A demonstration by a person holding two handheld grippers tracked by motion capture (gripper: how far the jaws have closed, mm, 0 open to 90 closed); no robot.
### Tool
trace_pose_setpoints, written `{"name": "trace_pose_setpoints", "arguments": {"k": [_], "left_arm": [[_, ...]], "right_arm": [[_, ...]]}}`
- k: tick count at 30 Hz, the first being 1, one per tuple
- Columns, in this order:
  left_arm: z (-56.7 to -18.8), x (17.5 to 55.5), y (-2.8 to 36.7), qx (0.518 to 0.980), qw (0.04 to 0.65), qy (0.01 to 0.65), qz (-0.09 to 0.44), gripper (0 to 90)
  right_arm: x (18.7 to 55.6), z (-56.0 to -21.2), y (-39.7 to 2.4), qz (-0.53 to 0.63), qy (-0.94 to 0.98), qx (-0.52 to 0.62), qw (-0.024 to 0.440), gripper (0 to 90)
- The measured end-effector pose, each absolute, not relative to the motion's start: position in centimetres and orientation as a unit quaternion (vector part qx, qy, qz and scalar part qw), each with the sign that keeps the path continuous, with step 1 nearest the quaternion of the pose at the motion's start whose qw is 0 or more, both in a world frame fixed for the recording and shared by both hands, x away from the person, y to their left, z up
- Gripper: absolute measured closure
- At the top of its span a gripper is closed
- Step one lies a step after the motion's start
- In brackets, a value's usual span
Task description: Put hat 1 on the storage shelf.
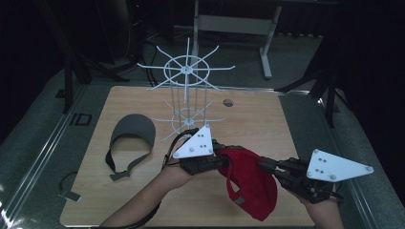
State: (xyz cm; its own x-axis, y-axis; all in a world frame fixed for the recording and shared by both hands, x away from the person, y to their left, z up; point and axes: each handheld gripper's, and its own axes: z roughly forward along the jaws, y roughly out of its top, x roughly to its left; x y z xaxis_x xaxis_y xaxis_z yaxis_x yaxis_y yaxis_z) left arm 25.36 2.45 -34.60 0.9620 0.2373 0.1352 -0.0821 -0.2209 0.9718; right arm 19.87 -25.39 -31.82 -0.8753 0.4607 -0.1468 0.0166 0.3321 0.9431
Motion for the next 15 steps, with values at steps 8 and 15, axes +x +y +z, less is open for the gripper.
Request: {"name": "trace_pose_setpoints", "arguments": {"k": [8,15], "left_arm": [[-34.9,24.9,2.2,0.781,0.608,0.065,0.130,60.0],[-35.0,24.3,3.2,0.768,0.614,0.078,0.161,52.9]], "right_arm": [[20.1,-31.5,-26.0,0.564,0.778,0.171,0.217,88.5],[20.1,-31.3,-26.2,0.561,0.774,0.187,0.226,88.5]]}}
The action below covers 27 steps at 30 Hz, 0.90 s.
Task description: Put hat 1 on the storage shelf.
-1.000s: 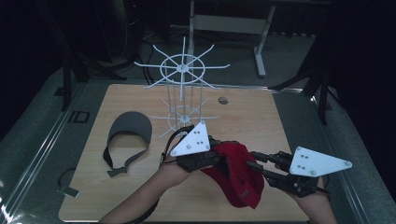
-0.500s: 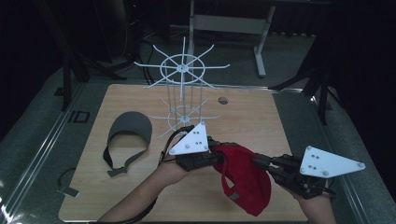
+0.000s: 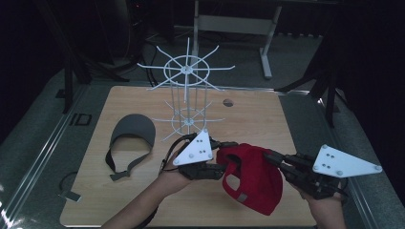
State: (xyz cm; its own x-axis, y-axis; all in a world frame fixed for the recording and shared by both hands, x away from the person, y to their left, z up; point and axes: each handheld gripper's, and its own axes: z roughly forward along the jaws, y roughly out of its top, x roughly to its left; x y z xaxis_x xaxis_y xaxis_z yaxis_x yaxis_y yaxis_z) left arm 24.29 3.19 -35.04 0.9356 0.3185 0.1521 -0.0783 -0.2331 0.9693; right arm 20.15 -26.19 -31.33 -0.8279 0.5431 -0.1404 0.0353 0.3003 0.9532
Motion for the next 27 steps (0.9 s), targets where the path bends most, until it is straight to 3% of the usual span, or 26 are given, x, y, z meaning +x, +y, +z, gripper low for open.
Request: {"name": "trace_pose_setpoints", "arguments": {"k": [6,22,27], "left_arm": [[-35.1,23.8,4.4,0.757,0.620,0.094,0.183,47.2],[-37.3,23.3,8.4,0.739,0.628,0.147,0.193,46.5],[-39.0,23.1,8.8,0.753,0.619,0.149,0.166,35.2]], "right_arm": [[20.1,-31.1,-26.4,0.566,0.770,0.192,0.223,88.5],[20.7,-30.2,-27.9,0.570,0.749,0.233,0.244,88.5],[21.2,-29.7,-28.3,0.567,0.745,0.242,0.256,88.4]]}}
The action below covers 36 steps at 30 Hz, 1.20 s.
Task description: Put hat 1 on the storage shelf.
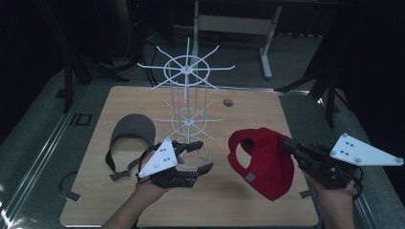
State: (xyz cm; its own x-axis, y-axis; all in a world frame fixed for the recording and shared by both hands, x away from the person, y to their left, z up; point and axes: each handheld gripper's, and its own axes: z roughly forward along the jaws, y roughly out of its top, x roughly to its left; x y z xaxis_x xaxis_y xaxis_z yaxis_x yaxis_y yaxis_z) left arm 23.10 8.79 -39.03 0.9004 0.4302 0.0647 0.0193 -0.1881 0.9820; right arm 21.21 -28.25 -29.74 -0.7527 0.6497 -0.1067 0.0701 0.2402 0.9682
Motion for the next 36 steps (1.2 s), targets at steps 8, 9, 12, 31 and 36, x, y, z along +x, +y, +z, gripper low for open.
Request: {"name": "trace_pose_setpoints", "arguments": {"k": [8,9,12,31,36], "left_arm": [[-42.0,23.2,9.1,0.766,0.614,0.145,0.124,17.3],[-42.4,23.2,9.1,0.767,0.614,0.145,0.117,16.5],[-43.5,23.1,9.0,0.775,0.606,0.141,0.109,14.5],[-51.7,23.0,10.1,0.812,0.555,0.164,0.078,14.5],[-53.1,23.2,11.0,0.814,0.545,0.182,0.085,14.5]], "right_arm": [[21.8,-28.8,-28.7,0.574,0.733,0.255,0.260,88.4],[21.9,-28.7,-28.7,0.574,0.732,0.256,0.263,88.4],[22.0,-28.5,-28.6,0.573,0.730,0.258,0.267,88.4],[24.8,-26.0,-28.7,0.577,0.710,0.283,0.288,88.3],[25.6,-25.1,-28.2,0.581,0.705,0.286,0.291,88.4]]}}
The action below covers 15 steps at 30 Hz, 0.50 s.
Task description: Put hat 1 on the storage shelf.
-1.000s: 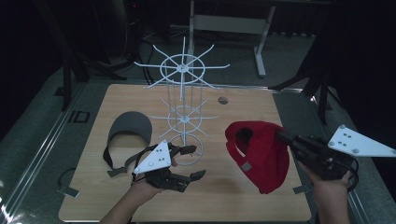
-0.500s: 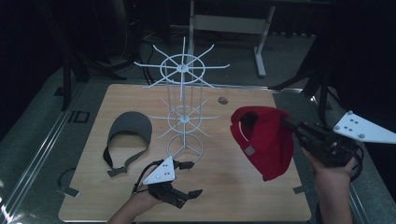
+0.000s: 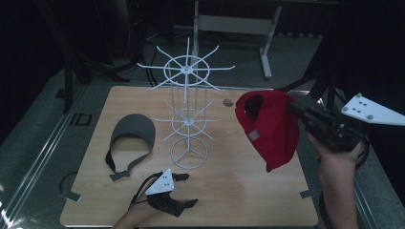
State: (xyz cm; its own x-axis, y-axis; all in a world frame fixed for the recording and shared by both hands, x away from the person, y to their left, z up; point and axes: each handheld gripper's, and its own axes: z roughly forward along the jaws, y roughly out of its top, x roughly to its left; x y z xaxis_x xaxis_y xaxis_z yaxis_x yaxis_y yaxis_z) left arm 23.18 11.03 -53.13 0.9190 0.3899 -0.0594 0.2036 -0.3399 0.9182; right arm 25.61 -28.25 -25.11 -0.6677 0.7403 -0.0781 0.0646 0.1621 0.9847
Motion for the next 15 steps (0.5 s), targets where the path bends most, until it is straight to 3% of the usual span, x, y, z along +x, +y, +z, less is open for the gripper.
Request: {"name": "trace_pose_setpoints", "arguments": {"k": [15], "left_arm": [[-54.7,23.4,12.4,0.808,0.540,0.212,0.101,14.5]], "right_arm": [[27.8,-21.6,-25.5,0.596,0.691,0.280,0.298,88.3]]}}
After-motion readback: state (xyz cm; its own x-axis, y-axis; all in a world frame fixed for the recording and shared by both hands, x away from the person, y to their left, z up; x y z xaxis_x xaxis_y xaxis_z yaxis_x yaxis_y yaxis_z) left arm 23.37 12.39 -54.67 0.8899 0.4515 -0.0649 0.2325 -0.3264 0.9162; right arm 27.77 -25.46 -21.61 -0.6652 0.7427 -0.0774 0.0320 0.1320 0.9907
